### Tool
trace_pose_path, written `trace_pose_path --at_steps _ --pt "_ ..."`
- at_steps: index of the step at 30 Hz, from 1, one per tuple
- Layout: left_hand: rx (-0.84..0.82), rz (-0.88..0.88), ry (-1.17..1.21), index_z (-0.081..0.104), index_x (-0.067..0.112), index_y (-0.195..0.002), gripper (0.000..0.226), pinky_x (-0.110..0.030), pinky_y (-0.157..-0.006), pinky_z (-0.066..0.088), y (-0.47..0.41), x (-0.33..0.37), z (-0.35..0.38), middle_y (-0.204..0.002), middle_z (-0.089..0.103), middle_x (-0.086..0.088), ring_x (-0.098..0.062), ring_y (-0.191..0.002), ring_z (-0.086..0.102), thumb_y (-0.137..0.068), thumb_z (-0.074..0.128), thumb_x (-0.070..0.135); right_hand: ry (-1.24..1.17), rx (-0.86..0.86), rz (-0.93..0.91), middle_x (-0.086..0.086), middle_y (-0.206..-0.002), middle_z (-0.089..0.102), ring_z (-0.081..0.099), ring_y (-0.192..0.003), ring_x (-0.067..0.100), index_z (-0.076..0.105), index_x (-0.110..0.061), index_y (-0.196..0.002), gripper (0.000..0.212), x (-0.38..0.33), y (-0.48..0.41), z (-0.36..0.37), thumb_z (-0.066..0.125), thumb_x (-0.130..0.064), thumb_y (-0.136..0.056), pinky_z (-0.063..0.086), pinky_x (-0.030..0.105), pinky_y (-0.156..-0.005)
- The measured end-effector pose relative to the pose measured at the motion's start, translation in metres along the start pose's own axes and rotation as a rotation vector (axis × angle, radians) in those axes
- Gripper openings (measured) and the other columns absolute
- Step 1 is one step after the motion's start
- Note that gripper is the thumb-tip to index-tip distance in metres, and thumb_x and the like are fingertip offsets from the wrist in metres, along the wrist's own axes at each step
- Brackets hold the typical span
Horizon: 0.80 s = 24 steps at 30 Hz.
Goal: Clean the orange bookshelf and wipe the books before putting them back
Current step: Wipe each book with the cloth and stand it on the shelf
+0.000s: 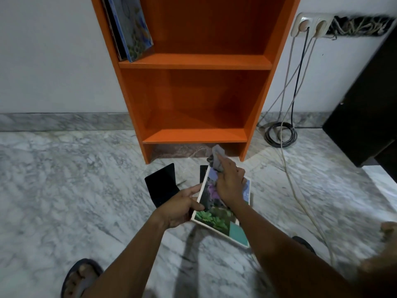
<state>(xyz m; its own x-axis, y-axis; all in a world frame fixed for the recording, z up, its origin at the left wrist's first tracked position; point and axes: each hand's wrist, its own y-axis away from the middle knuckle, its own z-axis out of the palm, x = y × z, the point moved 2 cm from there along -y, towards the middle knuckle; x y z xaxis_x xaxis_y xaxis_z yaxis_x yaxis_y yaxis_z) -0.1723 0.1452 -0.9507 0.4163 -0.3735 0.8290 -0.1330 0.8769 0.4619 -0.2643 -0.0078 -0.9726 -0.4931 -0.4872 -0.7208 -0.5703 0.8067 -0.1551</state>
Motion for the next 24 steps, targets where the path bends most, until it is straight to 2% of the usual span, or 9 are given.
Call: trace_pose_path --at_steps 3,8,12,15,17,18,20,22,24 --pt "-0.028 0.012 -0.018 0.045 0.018 -0.15 0.071 -0.032 -0.08 0.056 0.012 0.007 -0.004 -0.132 0.066 -0.016 -0.036 -0.113 0.066 -0.091 0.044 -0.023 -0.001 0.128 0.185 0.006 -0.139 0.053 0.043 -0.117 0.043 0.038 -0.05 -0.149 0.058 0.004 -0.003 -0.013 0.04 -0.017 -0.102 0.036 0.059 -0.098" --pt "0.014 0.021 -0.041 0.053 0.022 -0.144 0.071 -0.034 -0.075 0.059 0.024 0.012 -0.009 -0.124 0.07 -0.02 -0.039 -0.107 0.066 -0.089 0.045 -0.022 0.015 0.058 0.522 0.019 -0.131 0.054 0.046 -0.123 0.044 0.048 -0.028 -0.137 0.038 0.034 -0.001 -0.027 0.052 -0.027 -0.099 0.034 0.044 -0.09" --pt "0.056 0.032 -0.076 0.056 0.024 -0.141 0.07 -0.051 -0.097 0.05 0.024 0.012 -0.009 -0.124 0.069 -0.022 -0.053 -0.115 0.06 -0.089 0.047 -0.021 -0.057 0.207 0.671 0.025 -0.129 0.055 0.047 -0.124 0.045 0.053 -0.02 -0.136 0.037 0.037 0.0 -0.042 0.048 -0.017 -0.099 0.027 0.039 -0.082" --pt "0.053 0.055 -0.041 0.064 0.026 -0.129 0.067 -0.045 -0.088 0.054 0.026 0.02 0.0 -0.121 0.07 -0.021 -0.039 -0.103 0.069 -0.088 0.044 -0.023 0.014 0.288 0.51 0.026 -0.125 0.055 0.05 -0.117 0.046 0.049 -0.022 -0.143 0.046 0.018 0.004 -0.051 0.052 -0.015 -0.098 0.036 0.042 -0.088" --pt "0.034 0.067 -0.047 0.068 0.028 -0.122 0.067 -0.045 -0.087 0.055 0.025 0.027 0.008 -0.113 0.073 -0.022 -0.037 -0.096 0.072 -0.087 0.043 -0.024 0.017 0.244 0.294 0.02 -0.126 0.055 0.054 -0.117 0.041 0.048 -0.027 -0.145 0.053 -0.002 0.006 -0.046 0.06 -0.018 -0.095 0.045 0.042 -0.094" --pt "0.03 0.079 -0.06 0.07 0.026 -0.121 0.067 -0.047 -0.09 0.053 0.024 0.03 0.01 -0.11 0.073 -0.024 -0.039 -0.097 0.071 -0.086 0.044 -0.024 -0.035 0.178 0.171 0.019 -0.132 0.052 0.052 -0.121 0.037 0.047 -0.025 -0.148 0.053 -0.016 0.009 -0.039 0.058 -0.015 -0.097 0.044 0.036 -0.097" --pt "0.016 0.145 -0.124 0.073 0.012 -0.115 0.059 -0.051 -0.098 0.049 0.022 0.033 0.014 -0.108 0.073 -0.028 -0.044 -0.104 0.068 -0.081 0.044 -0.026 -0.09 0.037 -0.059 0.016 -0.137 0.044 0.046 -0.125 0.032 0.045 -0.02 -0.151 0.052 -0.049 0.018 -0.029 0.049 -0.013 -0.1 0.037 0.027 -0.096" --pt "0.003 0.199 -0.185 0.067 -0.012 -0.105 0.04 -0.053 -0.101 0.048 0.023 0.035 0.017 -0.101 0.071 -0.03 -0.043 -0.102 0.067 -0.077 0.044 -0.028 -0.024 -0.022 -0.22 0.01 -0.125 0.043 0.043 -0.116 0.03 0.048 -0.026 -0.148 0.053 -0.071 0.021 -0.024 0.046 -0.019 -0.096 0.038 0.032 -0.094" --pt "0.013 0.199 -0.195 0.058 -0.022 -0.106 0.033 -0.05 -0.1 0.049 0.024 0.037 0.023 -0.102 0.066 -0.031 -0.04 -0.1 0.066 -0.078 0.043 -0.03 0.071 -0.026 -0.289 0.008 -0.119 0.048 0.041 -0.111 0.028 0.055 -0.031 -0.143 0.053 -0.073 0.018 -0.024 0.044 -0.024 -0.091 0.04 0.038 -0.09"
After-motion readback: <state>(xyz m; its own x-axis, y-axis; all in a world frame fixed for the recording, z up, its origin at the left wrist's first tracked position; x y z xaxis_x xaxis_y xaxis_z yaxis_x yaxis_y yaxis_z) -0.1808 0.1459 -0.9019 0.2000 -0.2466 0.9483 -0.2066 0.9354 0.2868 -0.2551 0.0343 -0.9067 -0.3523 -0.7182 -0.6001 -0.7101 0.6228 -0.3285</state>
